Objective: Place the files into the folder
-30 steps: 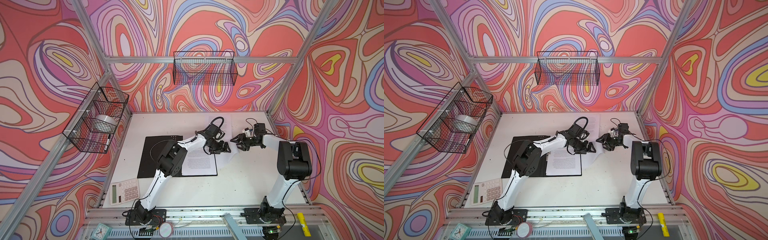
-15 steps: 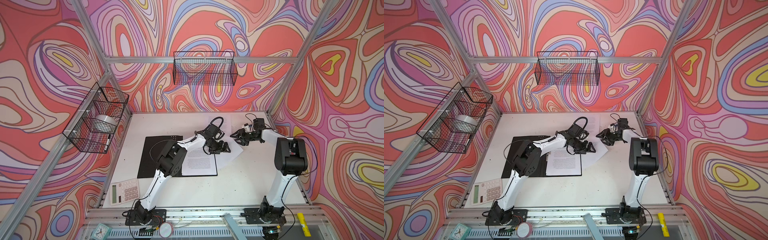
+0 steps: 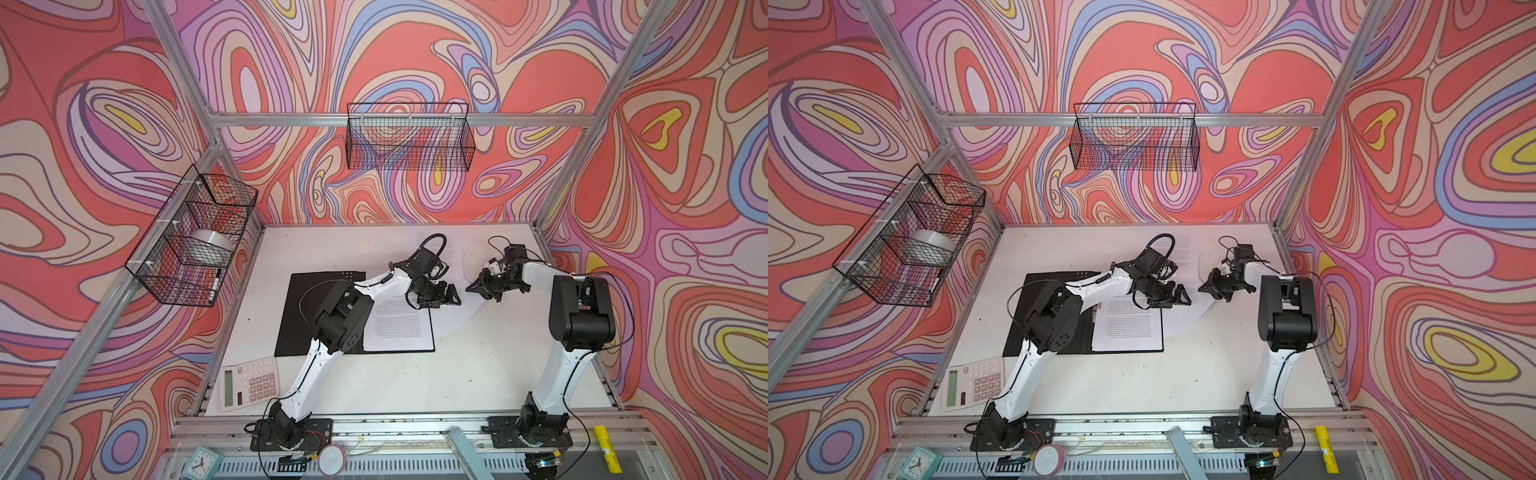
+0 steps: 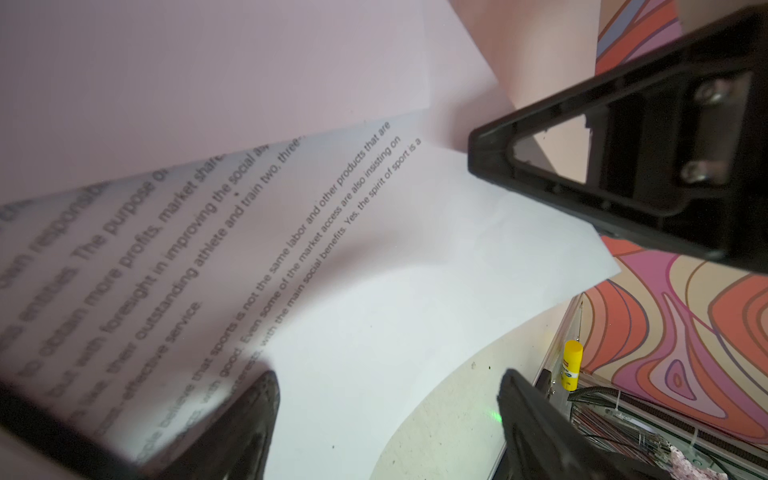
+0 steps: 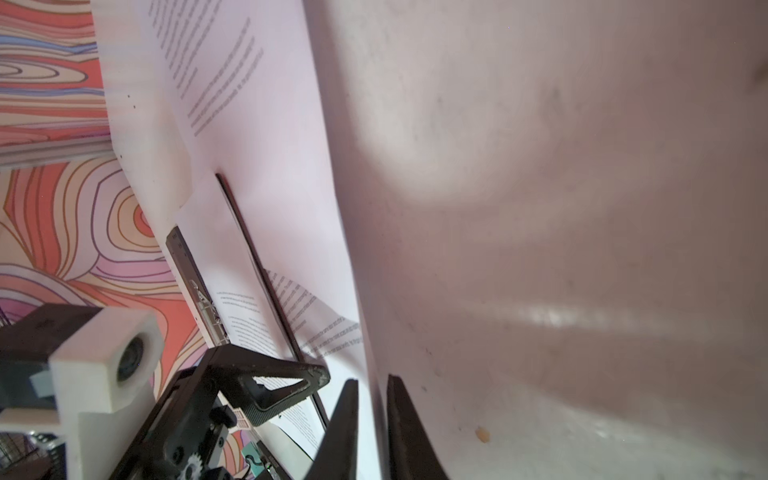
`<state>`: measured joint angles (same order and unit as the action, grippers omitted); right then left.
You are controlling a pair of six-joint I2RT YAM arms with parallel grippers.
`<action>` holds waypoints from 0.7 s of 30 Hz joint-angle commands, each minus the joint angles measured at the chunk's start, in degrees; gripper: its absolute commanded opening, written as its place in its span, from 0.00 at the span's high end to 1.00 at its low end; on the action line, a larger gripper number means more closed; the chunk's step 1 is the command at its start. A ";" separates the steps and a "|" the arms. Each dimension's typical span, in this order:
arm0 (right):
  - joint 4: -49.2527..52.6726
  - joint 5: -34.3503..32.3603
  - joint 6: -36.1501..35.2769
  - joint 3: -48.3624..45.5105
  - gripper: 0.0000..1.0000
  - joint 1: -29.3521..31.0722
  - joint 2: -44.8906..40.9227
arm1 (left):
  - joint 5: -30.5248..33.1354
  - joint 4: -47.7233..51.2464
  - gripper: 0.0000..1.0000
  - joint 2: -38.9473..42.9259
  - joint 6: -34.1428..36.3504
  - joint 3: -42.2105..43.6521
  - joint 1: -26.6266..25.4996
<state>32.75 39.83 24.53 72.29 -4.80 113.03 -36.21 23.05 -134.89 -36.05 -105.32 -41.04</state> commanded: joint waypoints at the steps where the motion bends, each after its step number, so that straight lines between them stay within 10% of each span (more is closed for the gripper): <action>1: 0.95 -2.18 -0.55 -1.15 0.96 0.07 -1.75 | 1.80 4.69 0.17 0.10 0.02 2.00 0.78; 21: 4.80 -15.06 3.44 -9.25 1.00 -1.57 -18.20 | -10.89 -9.36 0.12 21.20 -8.24 4.16 1.48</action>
<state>35.42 27.27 27.75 64.16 -6.07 97.84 -47.00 14.79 -118.30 -43.55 -103.15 -40.36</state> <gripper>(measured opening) 0.047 0.881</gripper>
